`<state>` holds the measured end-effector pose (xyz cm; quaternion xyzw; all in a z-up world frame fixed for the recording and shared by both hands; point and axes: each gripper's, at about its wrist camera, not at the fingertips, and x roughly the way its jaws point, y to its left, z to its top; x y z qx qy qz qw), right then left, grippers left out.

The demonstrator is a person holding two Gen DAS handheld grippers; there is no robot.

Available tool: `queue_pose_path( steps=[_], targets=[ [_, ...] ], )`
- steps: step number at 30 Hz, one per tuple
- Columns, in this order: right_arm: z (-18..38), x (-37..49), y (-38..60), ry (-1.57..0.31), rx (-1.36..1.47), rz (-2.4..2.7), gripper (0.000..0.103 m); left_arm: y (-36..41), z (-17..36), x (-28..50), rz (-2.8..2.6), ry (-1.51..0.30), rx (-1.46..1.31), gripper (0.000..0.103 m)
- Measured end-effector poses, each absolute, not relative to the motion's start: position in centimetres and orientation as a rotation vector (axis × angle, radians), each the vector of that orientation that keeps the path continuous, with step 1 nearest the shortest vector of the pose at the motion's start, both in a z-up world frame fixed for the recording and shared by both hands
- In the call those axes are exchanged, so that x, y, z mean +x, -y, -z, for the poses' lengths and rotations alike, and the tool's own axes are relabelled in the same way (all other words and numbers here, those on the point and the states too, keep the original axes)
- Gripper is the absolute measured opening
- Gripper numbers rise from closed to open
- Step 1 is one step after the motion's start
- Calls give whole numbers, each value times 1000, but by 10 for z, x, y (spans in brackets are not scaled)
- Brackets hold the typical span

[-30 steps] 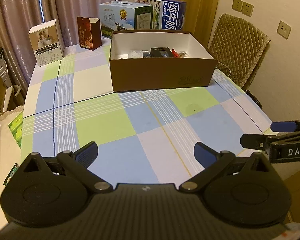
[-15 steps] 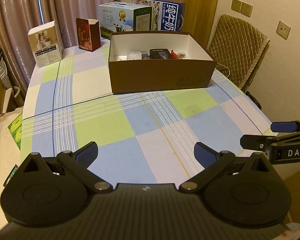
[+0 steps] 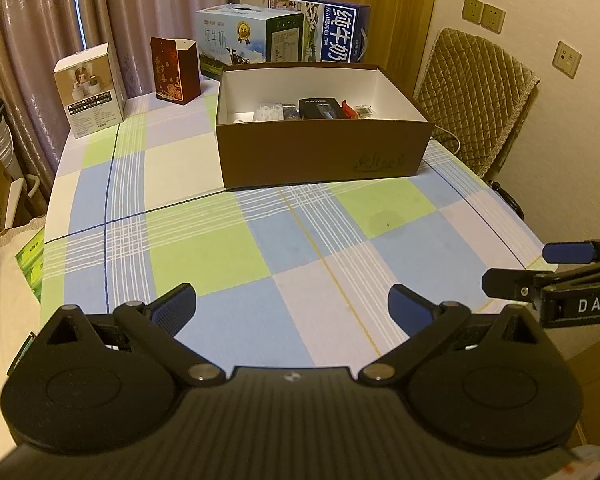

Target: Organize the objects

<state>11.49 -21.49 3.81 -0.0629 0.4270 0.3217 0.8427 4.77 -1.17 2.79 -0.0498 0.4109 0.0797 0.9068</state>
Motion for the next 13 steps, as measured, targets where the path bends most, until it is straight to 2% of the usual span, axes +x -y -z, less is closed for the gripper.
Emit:
queue_pose_path(
  steps=[13],
  targets=[
    [-38,121,215,-908,-130,-672,101,12,-28,56,-164,-845,-96,101]
  ],
)
